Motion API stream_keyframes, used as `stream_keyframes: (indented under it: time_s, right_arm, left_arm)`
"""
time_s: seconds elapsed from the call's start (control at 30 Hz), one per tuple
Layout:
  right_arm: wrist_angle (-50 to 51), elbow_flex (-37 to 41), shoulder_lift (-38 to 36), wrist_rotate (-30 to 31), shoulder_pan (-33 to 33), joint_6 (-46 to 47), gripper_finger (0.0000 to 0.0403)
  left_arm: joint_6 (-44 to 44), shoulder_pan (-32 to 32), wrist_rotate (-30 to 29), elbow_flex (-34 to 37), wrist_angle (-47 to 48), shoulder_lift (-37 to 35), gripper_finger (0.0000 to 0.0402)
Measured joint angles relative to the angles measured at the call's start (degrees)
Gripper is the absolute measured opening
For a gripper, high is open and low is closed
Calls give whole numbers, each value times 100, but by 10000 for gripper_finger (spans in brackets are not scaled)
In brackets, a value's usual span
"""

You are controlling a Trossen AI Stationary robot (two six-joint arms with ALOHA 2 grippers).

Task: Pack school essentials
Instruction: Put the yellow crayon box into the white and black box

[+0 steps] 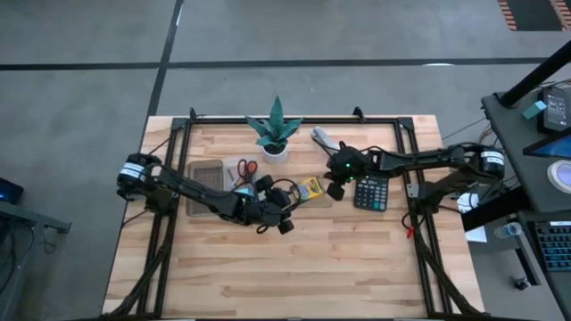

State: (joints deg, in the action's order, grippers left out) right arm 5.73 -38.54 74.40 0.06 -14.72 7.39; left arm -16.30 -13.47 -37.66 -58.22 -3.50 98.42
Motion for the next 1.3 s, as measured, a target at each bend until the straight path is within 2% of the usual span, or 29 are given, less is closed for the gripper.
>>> stream_keyframes:
  time_s: [0.3, 0.53, 0.7, 0.8, 0.93, 1.13, 1.3]
  right_arm:
    - [-5, 324, -584, -10, 21, -100, 9]
    - [-15, 426, -616, -12, 19, -87, 9]
    - [-53, 439, -504, -17, 19, 434, 9]
    - [-76, 439, -472, -16, 8, 709, 9]
    - [-88, 441, -460, -20, 8, 968, 9]
    - [-461, 441, -460, -13, 8, 1221, 9]
    - [-648, 440, -460, -10, 8, 1210, 9]
  left_arm:
    - [365, 66, 214, -203, -240, 541, 156]
    - [374, 229, 264, -219, -494, 714, 156]
    - [378, 425, 102, -207, -448, 687, 156]
    - [775, 549, 118, -203, -445, 677, 156]
    - [1265, 732, 747, -196, -256, 677, 153]
    - [1693, 999, 1656, -189, 4, 663, 117]
    - [2131, 1138, 1822, -181, 4, 461, 51]
